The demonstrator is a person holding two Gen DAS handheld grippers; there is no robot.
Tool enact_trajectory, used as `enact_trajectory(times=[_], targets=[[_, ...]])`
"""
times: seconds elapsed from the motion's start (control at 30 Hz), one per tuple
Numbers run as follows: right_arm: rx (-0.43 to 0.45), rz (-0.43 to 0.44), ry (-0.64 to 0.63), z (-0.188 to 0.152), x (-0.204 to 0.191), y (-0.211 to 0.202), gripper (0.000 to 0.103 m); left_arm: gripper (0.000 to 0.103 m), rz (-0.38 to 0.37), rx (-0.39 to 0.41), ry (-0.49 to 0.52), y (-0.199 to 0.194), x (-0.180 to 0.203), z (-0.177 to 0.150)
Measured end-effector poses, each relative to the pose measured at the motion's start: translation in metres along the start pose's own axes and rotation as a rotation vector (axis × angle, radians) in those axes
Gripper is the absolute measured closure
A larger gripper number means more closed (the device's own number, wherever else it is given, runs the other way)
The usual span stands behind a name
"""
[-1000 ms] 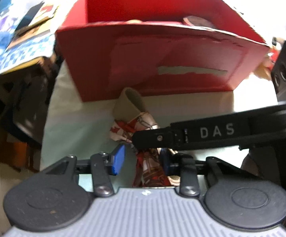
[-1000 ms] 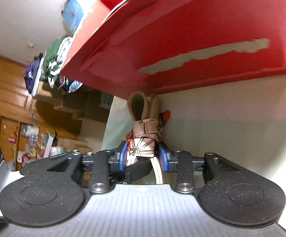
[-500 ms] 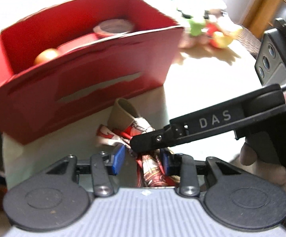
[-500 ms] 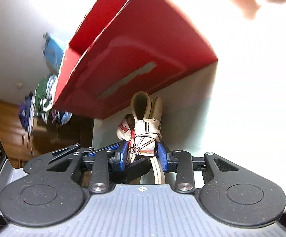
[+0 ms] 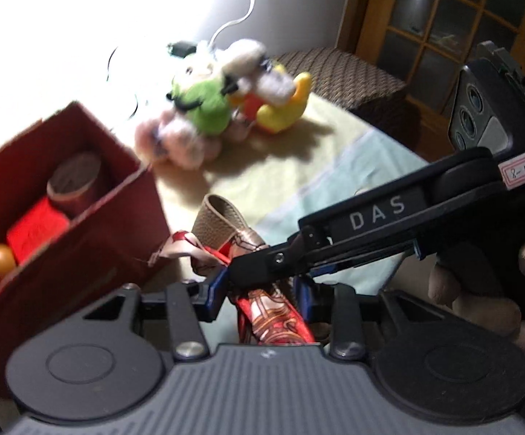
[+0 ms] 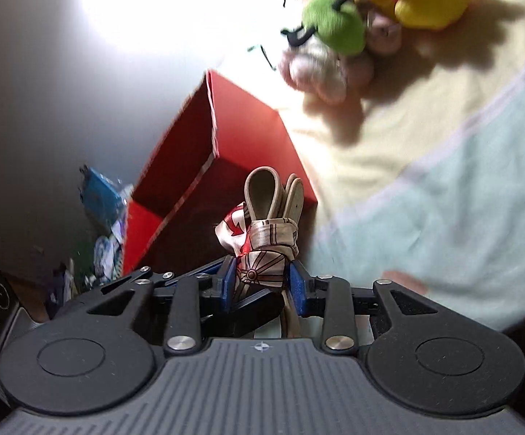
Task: Organize objects
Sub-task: 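Lift the shoe and carry it toward the red box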
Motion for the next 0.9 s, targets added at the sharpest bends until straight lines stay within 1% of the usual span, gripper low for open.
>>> enact_trajectory(times=[0.13, 0.23, 0.33, 0.43, 0.57, 0.7, 0.77, 0.9], targets=[[0.082, 0.027, -0.027, 0.018, -0.009, -0.021, 0.069, 0.07, 0.012, 0.081, 0.042, -0.011, 0.011, 0.026], [0.126, 0.067, -0.055, 0.036, -0.023, -0.027, 0.069, 0.07, 0.034, 0.143, 0.053, -0.025, 0.01, 0.043], [0.151, 0.113, -0.08, 0.045, -0.042, -0.029, 0.069, 0.069, 0.057, 0.193, 0.043, -0.039, 0.001, 0.055], [0.158, 0.157, -0.113, 0.055, -0.06, -0.025, 0.069, 0.069, 0.105, 0.236, 0.039, -0.053, -0.01, 0.063], [0.14, 0.225, -0.142, 0.065, -0.089, -0.01, 0.069, 0.069, 0.189, 0.271, 0.031, -0.067, -0.03, 0.073], [0.09, 0.267, -0.137, 0.073, -0.114, 0.017, 0.069, 0.069, 0.261, 0.289, 0.008, -0.084, -0.058, 0.076], [0.054, 0.263, -0.134, 0.075, -0.124, 0.035, 0.069, 0.069, 0.28, 0.28, -0.012, -0.087, -0.076, 0.077], [-0.021, 0.256, -0.12, 0.078, -0.14, 0.071, 0.069, 0.069, 0.306, 0.237, -0.052, -0.087, -0.111, 0.074]])
Point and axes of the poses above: each gripper's, at about its wrist camera, not at the fingertips, and y roughly the way its jaws point, x to its right, z to its top, the point moved 7 cm from there along y, roughly the way its jaws point, and after that the axes turned 1 degree about -z, right-handed, at the moved point
